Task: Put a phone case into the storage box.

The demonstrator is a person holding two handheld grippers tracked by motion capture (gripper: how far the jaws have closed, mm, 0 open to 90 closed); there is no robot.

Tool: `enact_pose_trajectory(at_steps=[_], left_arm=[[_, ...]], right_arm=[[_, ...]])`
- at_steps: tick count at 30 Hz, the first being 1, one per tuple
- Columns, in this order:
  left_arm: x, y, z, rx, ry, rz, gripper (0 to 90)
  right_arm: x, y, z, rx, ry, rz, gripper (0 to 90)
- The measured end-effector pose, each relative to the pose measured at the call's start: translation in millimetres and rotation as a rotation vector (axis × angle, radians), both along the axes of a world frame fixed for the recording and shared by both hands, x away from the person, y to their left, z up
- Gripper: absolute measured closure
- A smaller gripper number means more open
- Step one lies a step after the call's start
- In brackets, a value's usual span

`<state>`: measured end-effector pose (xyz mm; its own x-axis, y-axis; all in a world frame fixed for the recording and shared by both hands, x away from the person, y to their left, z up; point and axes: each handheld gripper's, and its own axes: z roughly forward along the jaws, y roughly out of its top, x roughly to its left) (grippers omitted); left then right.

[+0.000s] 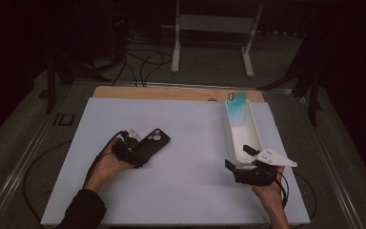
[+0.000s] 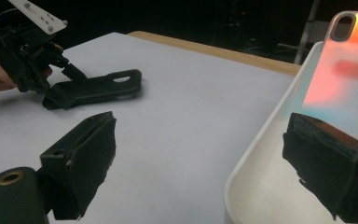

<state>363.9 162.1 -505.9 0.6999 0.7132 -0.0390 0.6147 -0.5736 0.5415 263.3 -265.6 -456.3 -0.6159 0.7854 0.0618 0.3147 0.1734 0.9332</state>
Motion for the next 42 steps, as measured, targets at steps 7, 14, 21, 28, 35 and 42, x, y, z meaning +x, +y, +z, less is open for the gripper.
enact_pose_trajectory(at_steps=[7,14,21,28,35,42], left_arm=[[-9.3,-0.7,14.9,-0.072,-0.063,0.004,17.4],[-19.1,-2.2,32.9,-0.124,-0.13,0.003,17.4],[-28.6,-16.1,53.4,-0.159,-0.202,-0.035,17.3],[-36.3,-38.5,70.5,-0.174,-0.259,-0.093,17.3],[-45.5,-67.5,86.5,-0.195,-0.311,-0.165,17.2],[-51.7,-83.2,90.4,-0.216,-0.339,-0.201,17.1]], right_arm=[[9.2,0.7,6.0,0.017,0.024,0.012,9.3],[24.5,9.8,19.9,0.026,0.064,0.049,9.3],[41.2,34.0,32.8,0.01,0.118,0.102,9.7],[53.7,56.7,42.6,0.049,0.157,0.146,10.6],[63.0,84.8,48.8,0.084,0.206,0.214,13.5],[65.6,99.3,51.0,0.114,0.248,0.238,25.8]])
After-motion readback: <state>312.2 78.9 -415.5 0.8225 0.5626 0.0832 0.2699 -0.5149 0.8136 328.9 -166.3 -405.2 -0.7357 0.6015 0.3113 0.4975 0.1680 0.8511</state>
